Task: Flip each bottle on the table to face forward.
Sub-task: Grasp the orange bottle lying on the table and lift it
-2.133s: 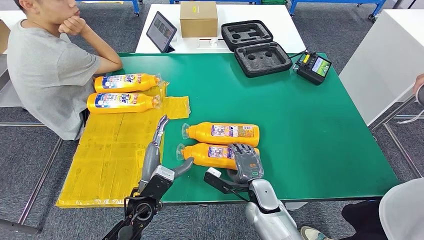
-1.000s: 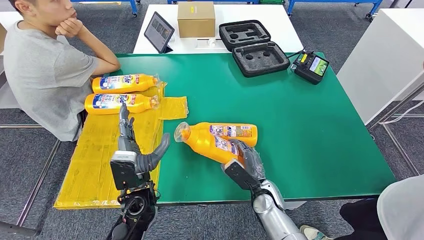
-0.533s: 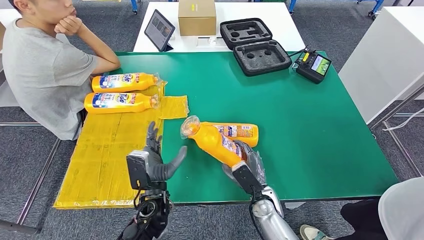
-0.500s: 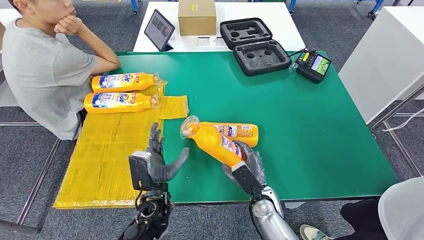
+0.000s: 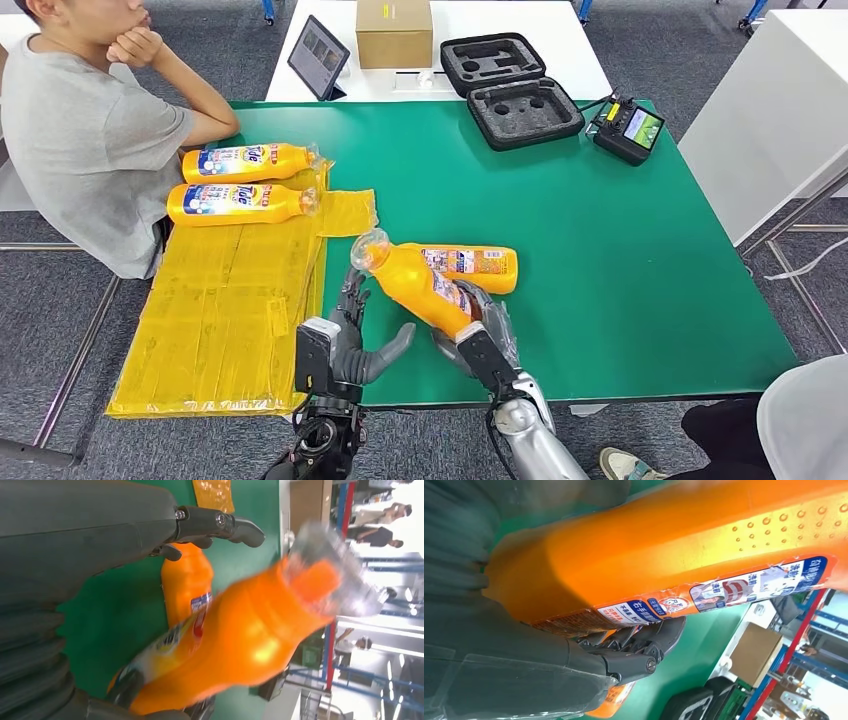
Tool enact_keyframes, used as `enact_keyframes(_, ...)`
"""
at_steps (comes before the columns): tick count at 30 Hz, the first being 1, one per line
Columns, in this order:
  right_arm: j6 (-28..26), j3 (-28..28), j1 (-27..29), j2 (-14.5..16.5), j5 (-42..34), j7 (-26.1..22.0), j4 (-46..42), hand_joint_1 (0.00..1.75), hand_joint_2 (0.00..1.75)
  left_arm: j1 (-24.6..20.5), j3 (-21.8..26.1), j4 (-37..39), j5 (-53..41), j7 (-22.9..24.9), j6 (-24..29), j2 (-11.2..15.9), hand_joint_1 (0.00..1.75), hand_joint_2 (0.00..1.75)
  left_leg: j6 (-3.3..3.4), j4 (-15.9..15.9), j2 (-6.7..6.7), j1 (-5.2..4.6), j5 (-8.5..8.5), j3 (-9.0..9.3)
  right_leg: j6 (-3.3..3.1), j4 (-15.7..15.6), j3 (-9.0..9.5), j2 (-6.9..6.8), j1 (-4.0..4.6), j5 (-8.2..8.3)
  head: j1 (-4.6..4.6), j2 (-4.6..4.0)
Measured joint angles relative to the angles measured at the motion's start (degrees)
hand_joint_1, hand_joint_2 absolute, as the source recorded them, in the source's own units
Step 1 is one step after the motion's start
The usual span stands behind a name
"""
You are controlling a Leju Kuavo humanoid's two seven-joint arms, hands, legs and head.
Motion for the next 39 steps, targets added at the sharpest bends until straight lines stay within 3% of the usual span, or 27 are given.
enact_keyframes(31, -0.62, 8.30, -1.70, 2.09, 1.19, -0.26, 3.37, 1.75, 1.75, -4.72, 0.25, 4.02, 4.60, 0.29, 1.13, 0.18, 0.00, 1.75, 0.00, 0.00, 0.00, 0.00, 0.02, -0.05, 0.00, 0.01, -0.06, -0.02, 0.00, 0.00, 0.01, 0.00)
enact_keyframes(32, -0.62, 8.43, -1.73, 2.09, 1.13, -0.26, 3.49, 1.75, 1.75, -4.73, 0.31, 4.02, 4.59, 0.27, 1.10, 0.18, 0.25, 1.75, 0.00, 0.00, 0.00, 0.00, 0.02, -0.05, 0.00, 0.01, -0.06, -0.02, 0.00, 0.00, 0.01, 0.00)
enact_keyframes(35, -0.70, 8.79, -1.97, 2.08, 1.09, -0.26, 3.87, 1.75, 1.75, -4.79, 0.42, 4.02, 4.58, 0.26, 0.56, 0.18, 1.55, 1.75, 0.00, 0.00, 0.00, 0.00, 0.02, -0.05, 0.00, 0.01, -0.06, -0.02, 0.00, 0.00, 0.01, 0.00)
enact_keyframes(36, -0.79, 8.88, -2.07, 2.07, 1.10, -0.26, 4.01, 1.75, 1.75, -4.83, 0.40, 4.02, 4.58, 0.27, 0.22, 0.18, 1.73, 1.75, 0.00, 0.00, 0.00, 0.00, 0.02, -0.05, 0.00, 0.01, -0.07, -0.02, 0.00, 0.00, 0.01, 0.00)
enact_keyframes(39, -1.18, 9.18, -2.40, 2.08, 1.10, -0.27, 4.44, 1.72, 1.75, -5.02, 0.12, 4.09, 4.58, 0.41, -0.81, 0.16, 1.75, 1.75, 0.00, 0.00, 0.00, 0.00, 0.02, -0.05, 0.00, 0.01, -0.06, -0.02, 0.00, 0.00, 0.01, 0.00)
